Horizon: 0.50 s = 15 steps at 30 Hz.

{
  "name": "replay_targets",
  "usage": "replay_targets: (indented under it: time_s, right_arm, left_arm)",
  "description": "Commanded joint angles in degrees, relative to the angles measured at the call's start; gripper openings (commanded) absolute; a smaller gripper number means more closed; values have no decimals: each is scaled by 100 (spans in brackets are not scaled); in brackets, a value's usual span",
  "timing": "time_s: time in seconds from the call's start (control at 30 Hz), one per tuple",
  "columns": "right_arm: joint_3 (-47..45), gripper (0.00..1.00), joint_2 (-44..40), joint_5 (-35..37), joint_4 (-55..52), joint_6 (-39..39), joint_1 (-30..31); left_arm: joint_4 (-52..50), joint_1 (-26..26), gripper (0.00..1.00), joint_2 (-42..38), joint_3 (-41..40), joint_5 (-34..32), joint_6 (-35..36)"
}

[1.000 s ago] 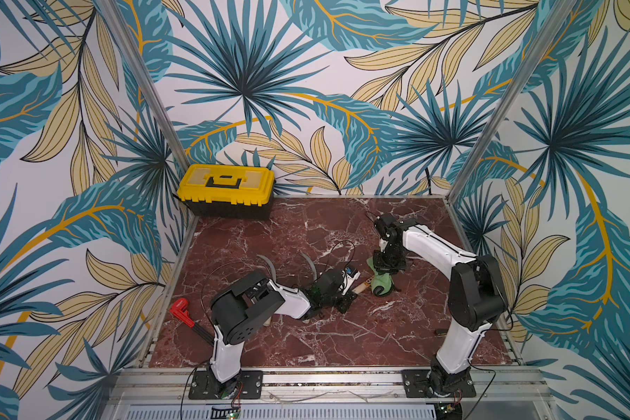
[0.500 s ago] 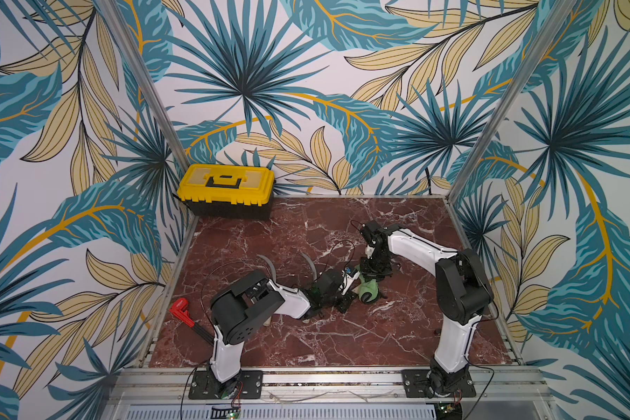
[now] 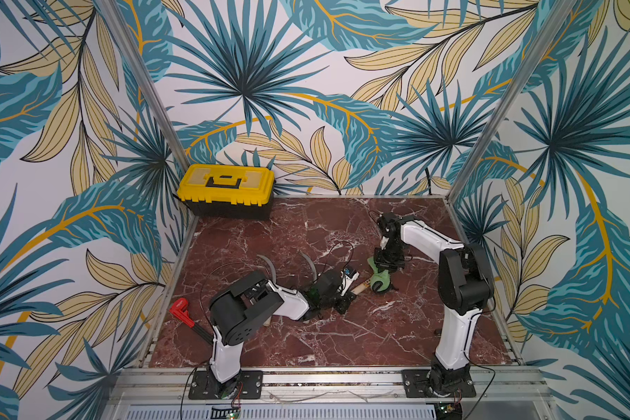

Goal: Wipe small sickles with rags
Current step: Wipe the small sickle at the center of the board.

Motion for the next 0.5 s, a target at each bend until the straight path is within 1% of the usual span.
replay_targets:
  time_s: [0.0,0.07,0.17,0.23,0.4,0.47]
  right_arm:
    - [62,19,6,175,-154,-203,21]
    - [-9,19,-197,25,-135,-191,21]
    - [-258,19,-612,-93,-63,-133,21]
    - [-459,19,-927,-106,-19,-73,20]
    - [-960,20,-1650,-189,83,31,21]
    - [-1148,21,-1890,-172,106,47,21]
  left_arm:
    - [-327,30,0,-145,-209,-27,-117]
    - [-335,36,1,-223,-251,-121,-135]
    - [-358,44,16,-334,-300,-144,-118]
    - [-363,44,24,-383,-313,-120,-118]
    - [-377,53,39,-464,-276,-78,-125]
    - [-565,53,41,-448,-141,-51,-92]
